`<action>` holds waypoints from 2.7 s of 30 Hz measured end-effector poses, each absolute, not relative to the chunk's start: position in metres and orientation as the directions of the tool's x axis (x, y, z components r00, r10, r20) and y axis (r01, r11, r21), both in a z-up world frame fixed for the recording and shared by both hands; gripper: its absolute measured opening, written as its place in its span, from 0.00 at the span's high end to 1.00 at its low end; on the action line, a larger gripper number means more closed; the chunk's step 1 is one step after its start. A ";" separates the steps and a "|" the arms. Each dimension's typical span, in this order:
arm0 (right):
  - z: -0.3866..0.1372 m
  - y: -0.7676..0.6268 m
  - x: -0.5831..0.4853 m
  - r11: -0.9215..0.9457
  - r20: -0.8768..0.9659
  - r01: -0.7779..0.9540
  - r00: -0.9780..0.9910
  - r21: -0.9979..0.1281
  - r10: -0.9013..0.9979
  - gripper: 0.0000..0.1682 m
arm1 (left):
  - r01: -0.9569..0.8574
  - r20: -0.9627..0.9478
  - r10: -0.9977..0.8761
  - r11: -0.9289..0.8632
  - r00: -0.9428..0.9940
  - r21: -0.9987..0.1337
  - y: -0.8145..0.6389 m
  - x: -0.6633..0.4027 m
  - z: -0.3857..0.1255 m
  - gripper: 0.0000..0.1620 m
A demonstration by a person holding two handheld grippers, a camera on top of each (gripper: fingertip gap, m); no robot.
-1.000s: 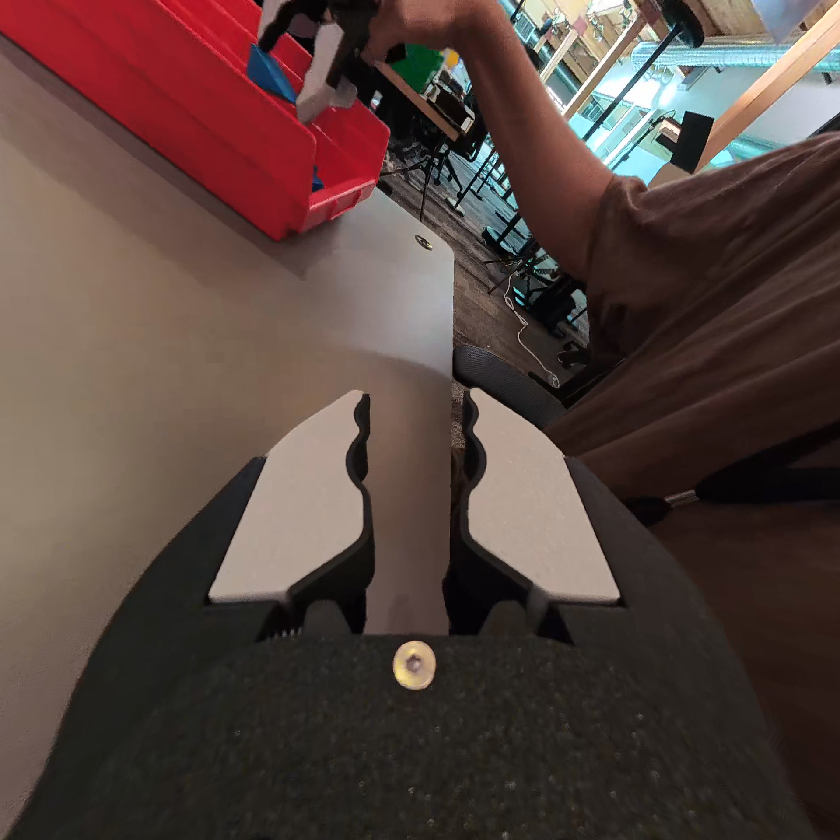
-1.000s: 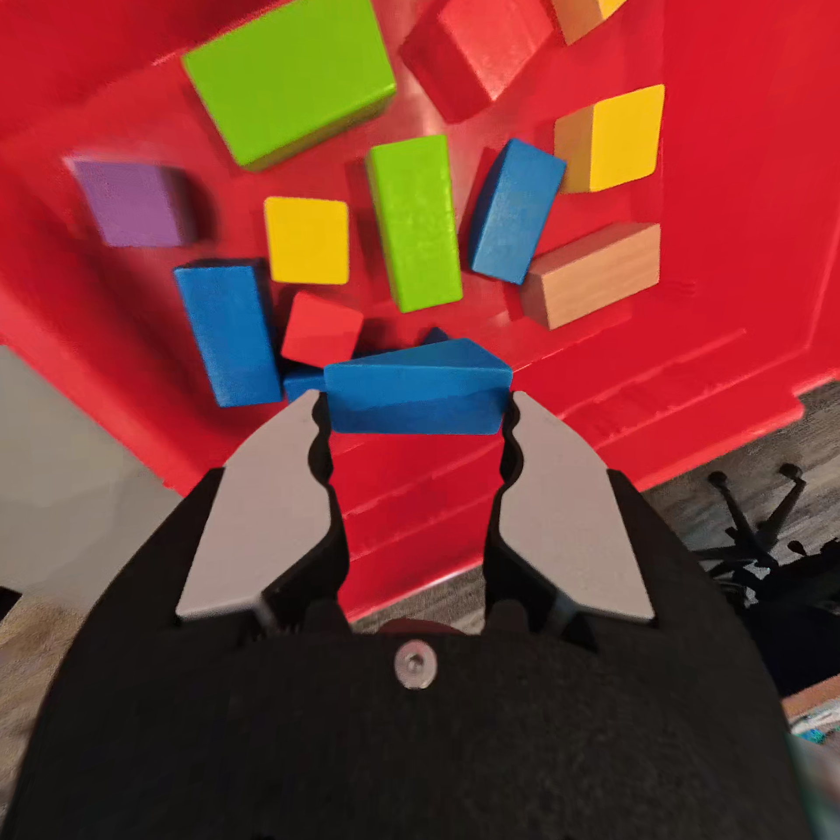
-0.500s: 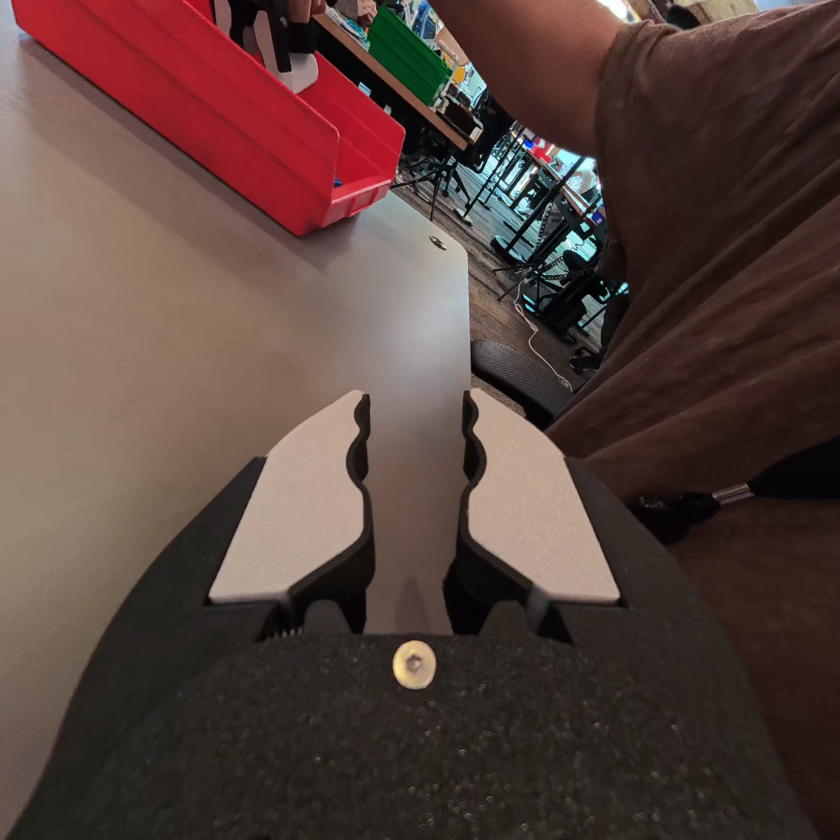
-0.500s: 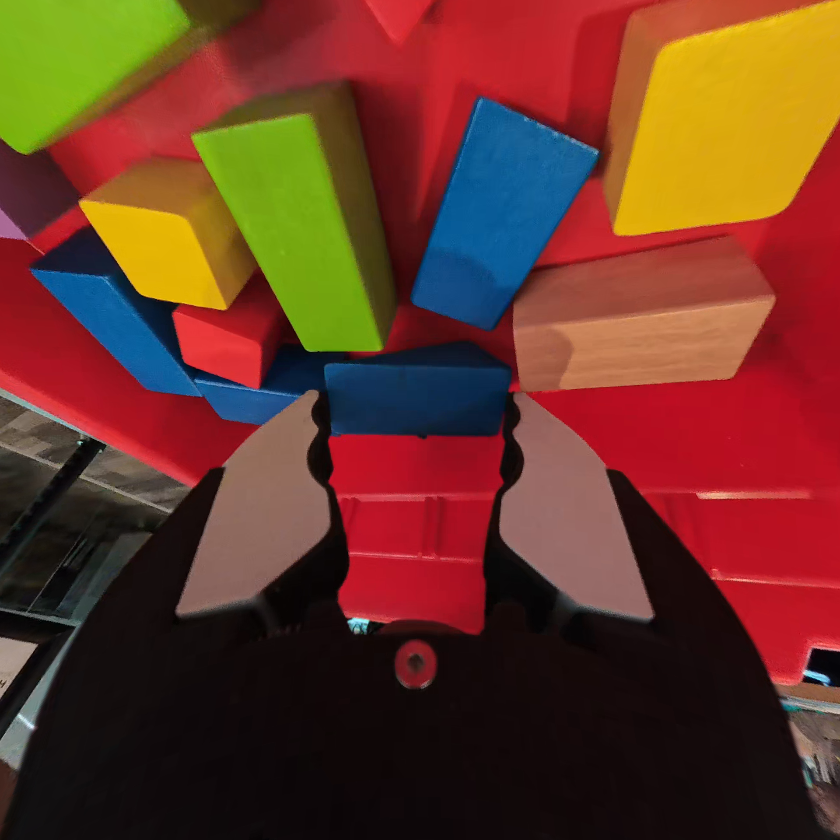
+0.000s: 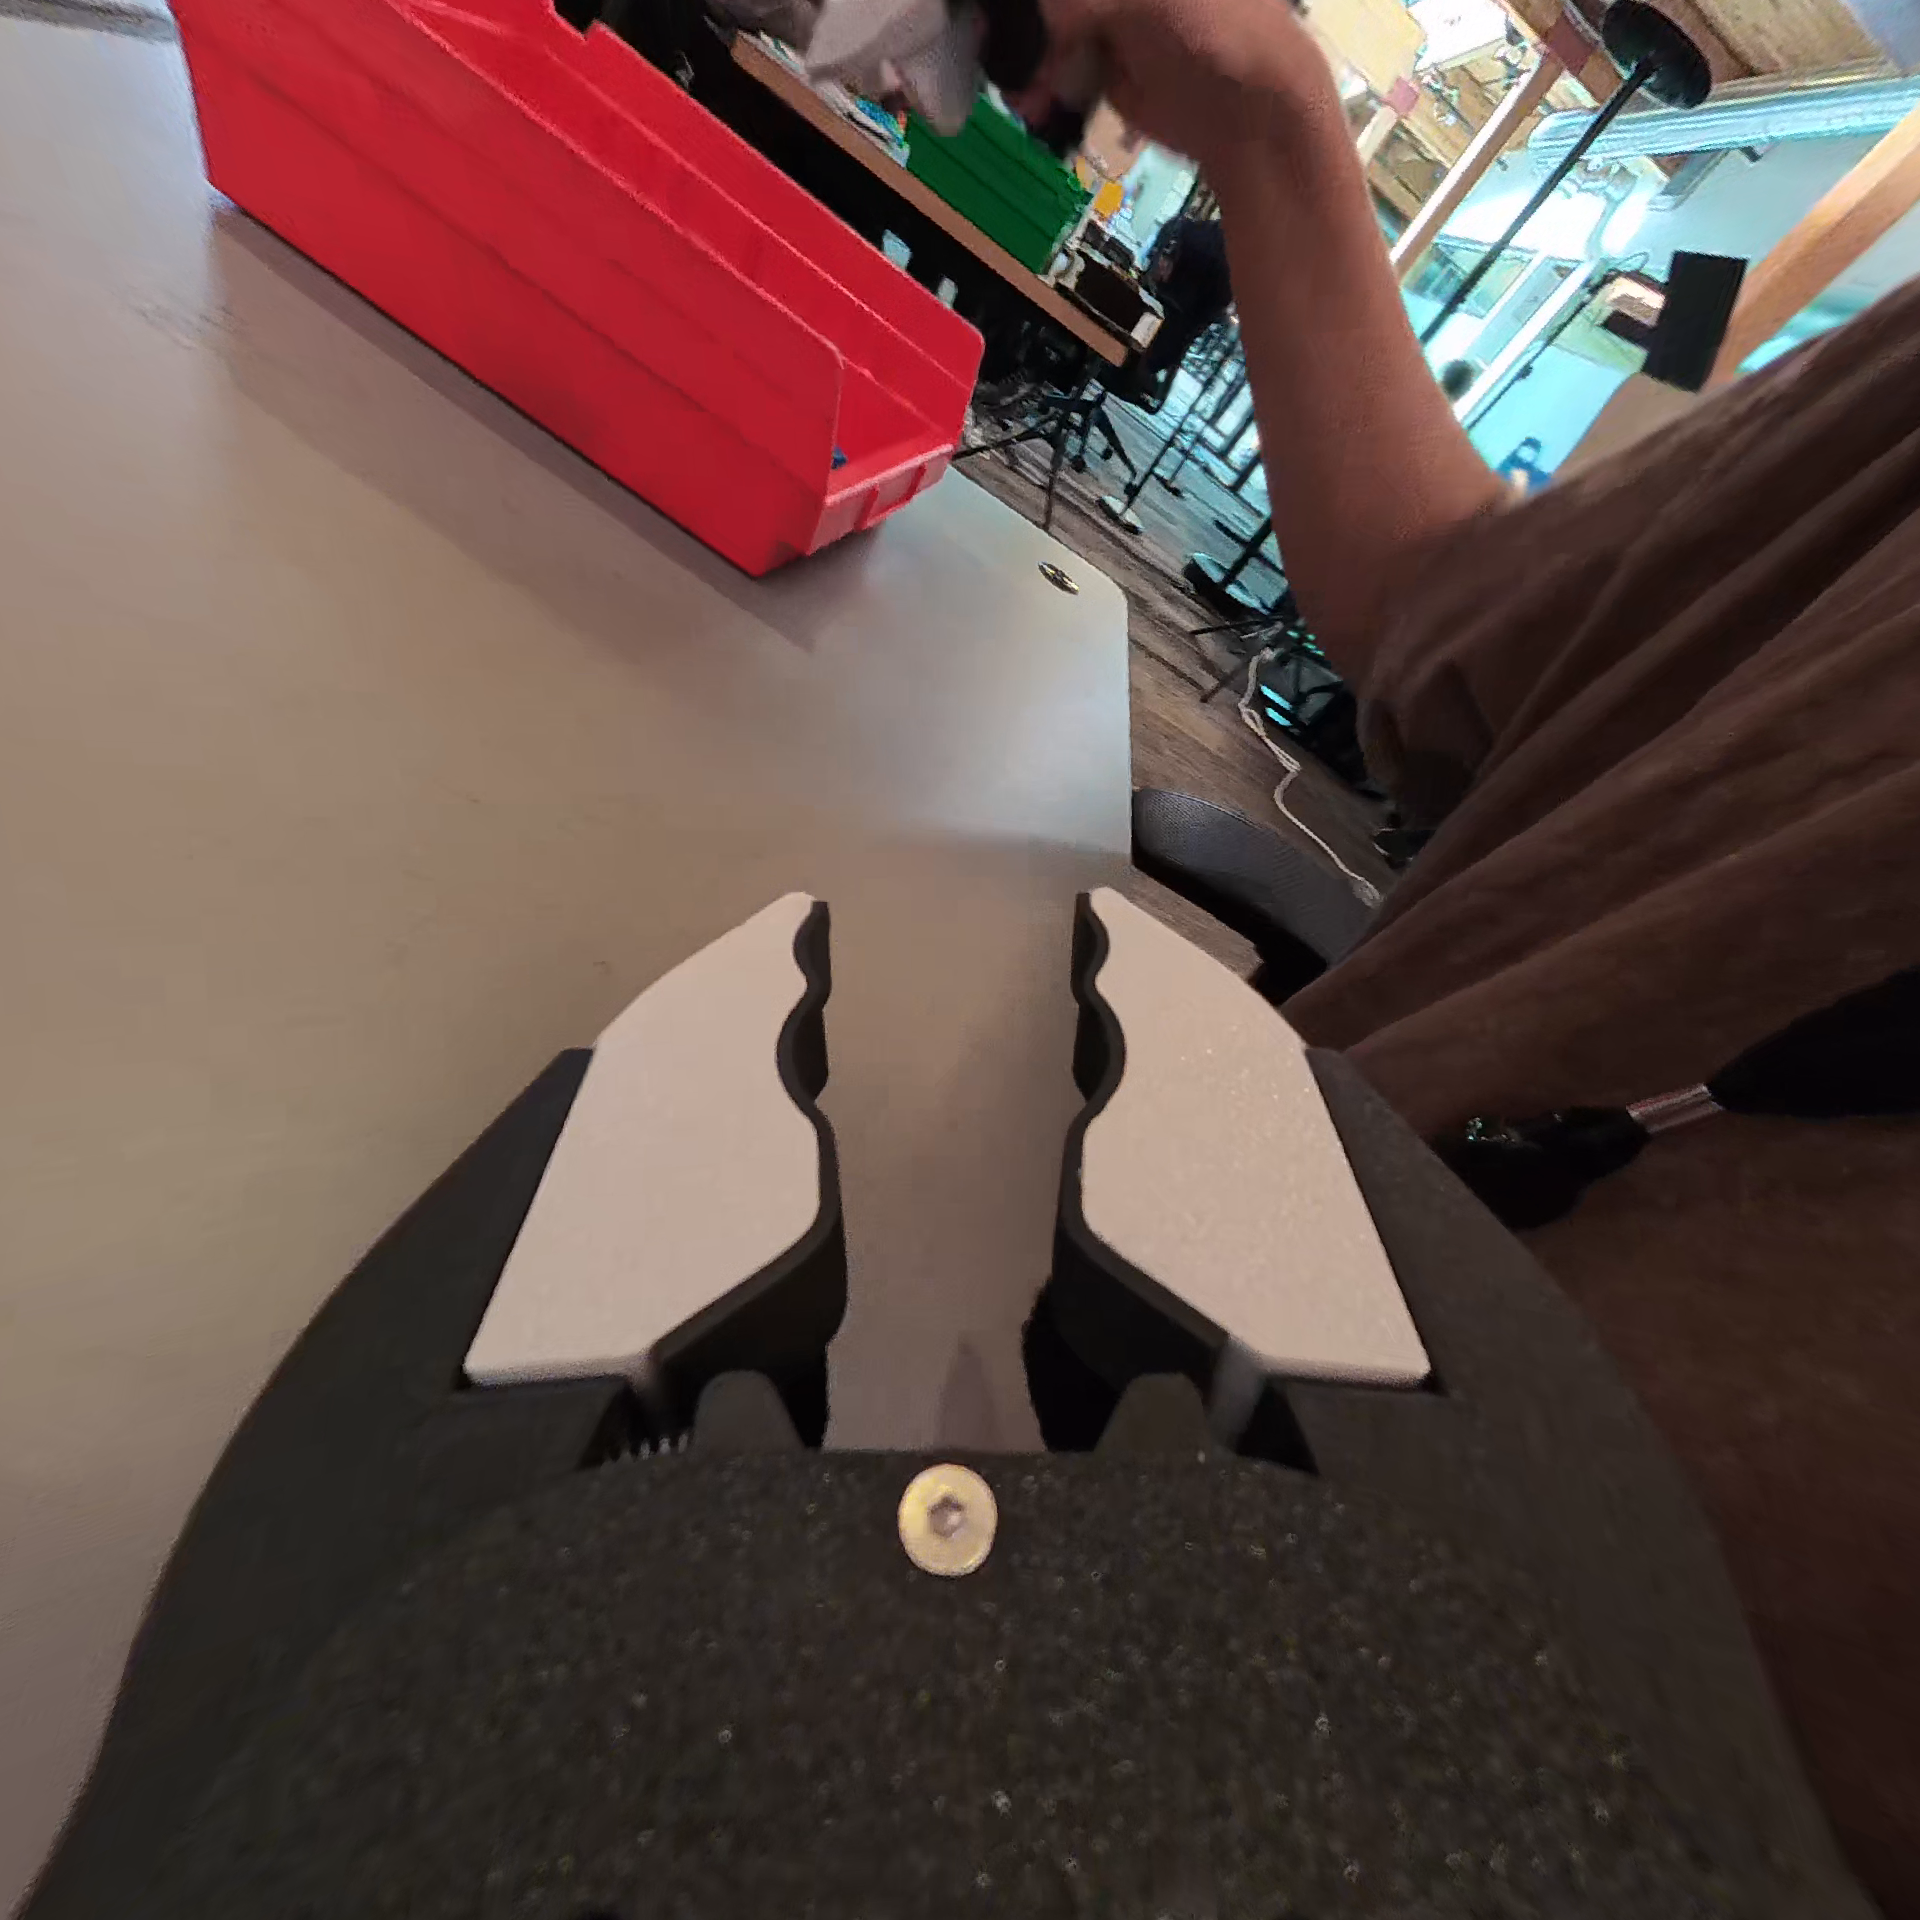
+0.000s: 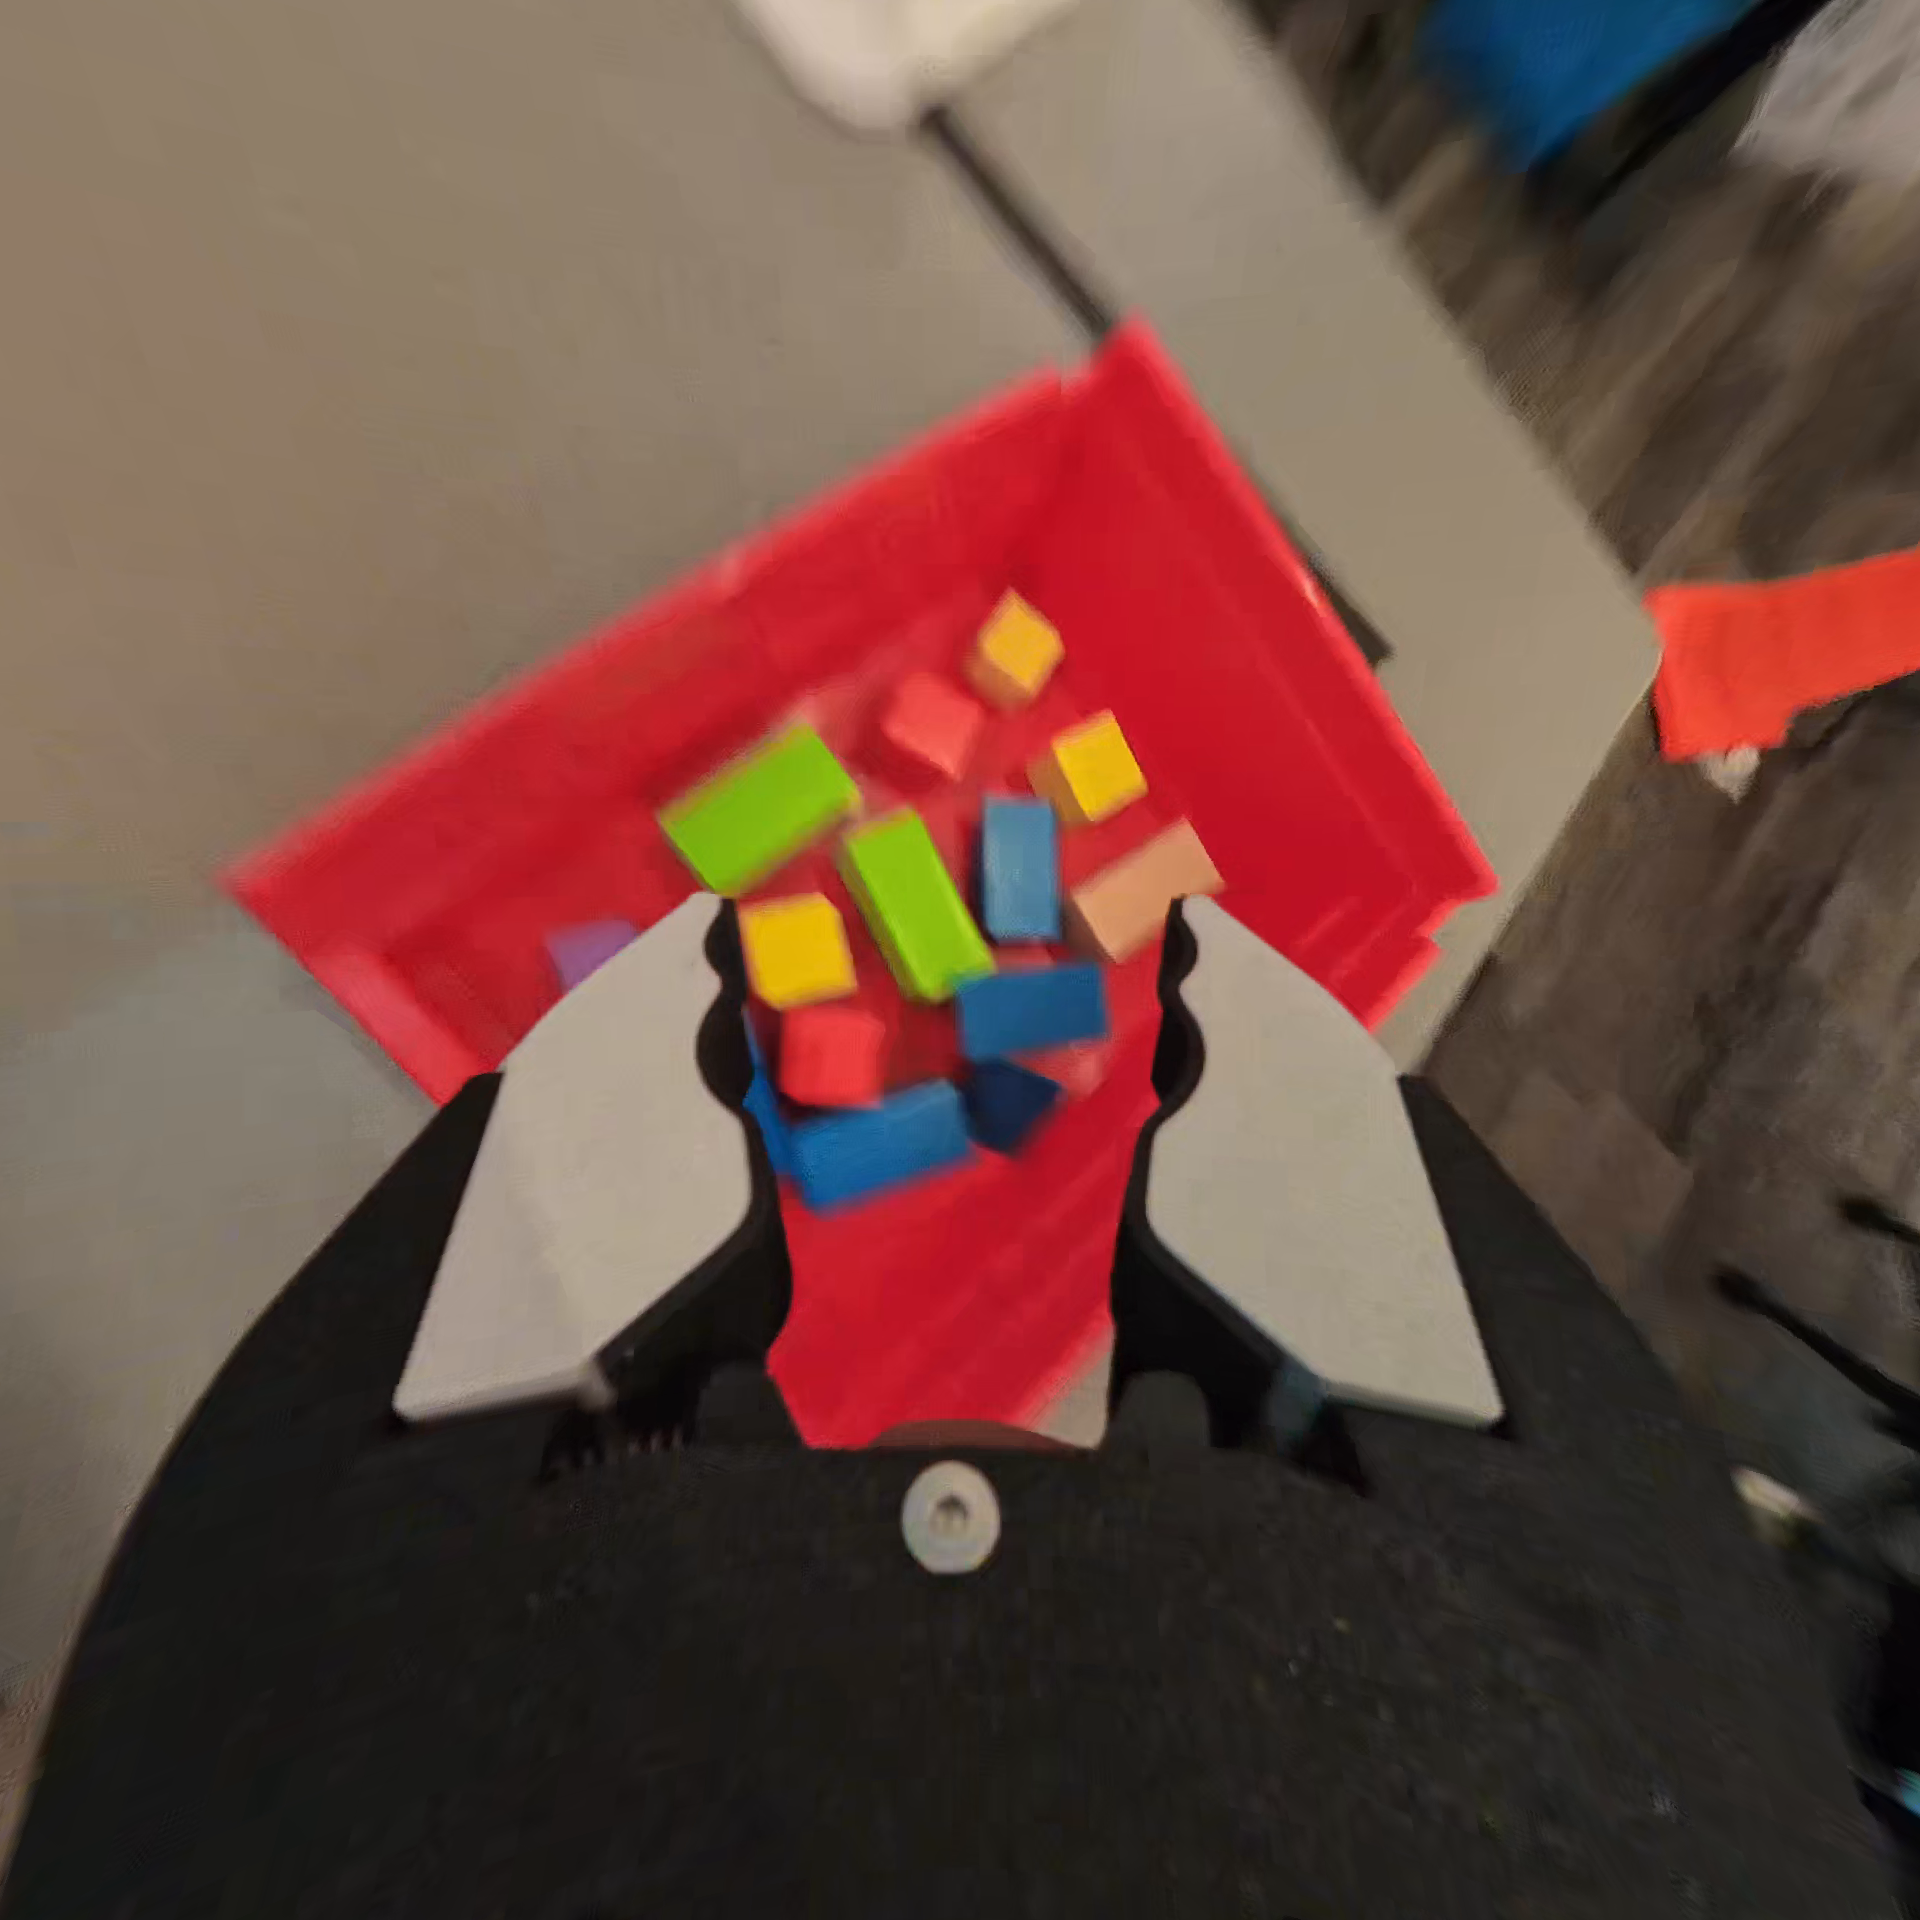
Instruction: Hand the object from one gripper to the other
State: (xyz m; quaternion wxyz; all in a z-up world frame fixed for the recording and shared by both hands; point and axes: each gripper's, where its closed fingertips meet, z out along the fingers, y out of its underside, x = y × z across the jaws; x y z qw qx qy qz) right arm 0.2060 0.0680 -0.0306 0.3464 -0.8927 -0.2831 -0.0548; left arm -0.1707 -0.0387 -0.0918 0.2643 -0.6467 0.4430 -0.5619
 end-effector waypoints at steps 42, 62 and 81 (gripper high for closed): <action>-0.116 -0.017 0.095 -0.250 -0.065 -0.063 0.998 -0.966 -0.001 0.60 | -0.932 -0.137 -0.982 0.070 -0.126 0.356 0.206 -0.467 -0.170 0.69; -0.087 -0.007 0.059 -0.237 -0.123 -0.078 0.976 -0.968 0.182 0.65 | -0.986 -0.336 -0.942 0.063 -0.009 -0.153 0.199 -0.389 -0.082 0.82; -0.017 0.079 -0.125 -0.681 -0.782 -0.400 0.179 -0.613 0.597 0.68 | -0.428 -0.598 -0.775 0.621 -0.205 -0.657 0.076 -0.112 -0.025 0.82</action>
